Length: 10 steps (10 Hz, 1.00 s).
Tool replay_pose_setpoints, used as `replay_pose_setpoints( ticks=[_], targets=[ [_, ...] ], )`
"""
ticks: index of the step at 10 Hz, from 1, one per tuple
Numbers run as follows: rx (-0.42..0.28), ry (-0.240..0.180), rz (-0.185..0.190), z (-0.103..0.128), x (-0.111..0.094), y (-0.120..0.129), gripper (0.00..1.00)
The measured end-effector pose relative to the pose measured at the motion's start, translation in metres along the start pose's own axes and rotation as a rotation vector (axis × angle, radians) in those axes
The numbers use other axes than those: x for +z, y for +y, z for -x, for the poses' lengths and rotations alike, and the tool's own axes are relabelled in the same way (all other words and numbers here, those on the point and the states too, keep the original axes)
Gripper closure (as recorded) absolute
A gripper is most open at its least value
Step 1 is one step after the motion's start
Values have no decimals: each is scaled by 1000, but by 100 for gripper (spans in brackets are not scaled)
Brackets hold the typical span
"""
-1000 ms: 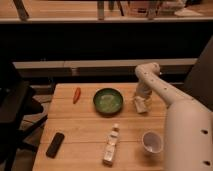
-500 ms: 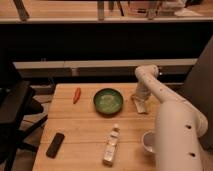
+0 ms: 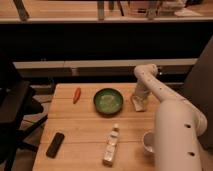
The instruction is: Place the white sponge in the ceramic bowl
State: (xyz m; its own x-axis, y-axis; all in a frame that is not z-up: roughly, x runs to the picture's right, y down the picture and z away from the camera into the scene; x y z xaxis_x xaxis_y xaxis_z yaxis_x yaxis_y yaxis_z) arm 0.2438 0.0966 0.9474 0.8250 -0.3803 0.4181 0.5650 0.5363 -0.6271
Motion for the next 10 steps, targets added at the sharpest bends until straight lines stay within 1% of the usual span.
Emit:
replay_pose_setpoints(
  ticks=[1,2,3,4,5,6,7,9,10],
  targets=[
    [0,-2,0,0,-1,0,67],
    [0,-2,0,0,-2,0,81],
    [1,-1,1,0,-4,1,88],
    [1,1,12,0,-4,3,96],
    [2,3,4,-2,-5,2,100],
    [5,7,3,-2,-7,3,100],
    [12,14,-8,-3,-11,2,100],
    [26,20,-15,-4,-24,4,100],
    [23,19,-16,1,-27,6,100]
  ],
)
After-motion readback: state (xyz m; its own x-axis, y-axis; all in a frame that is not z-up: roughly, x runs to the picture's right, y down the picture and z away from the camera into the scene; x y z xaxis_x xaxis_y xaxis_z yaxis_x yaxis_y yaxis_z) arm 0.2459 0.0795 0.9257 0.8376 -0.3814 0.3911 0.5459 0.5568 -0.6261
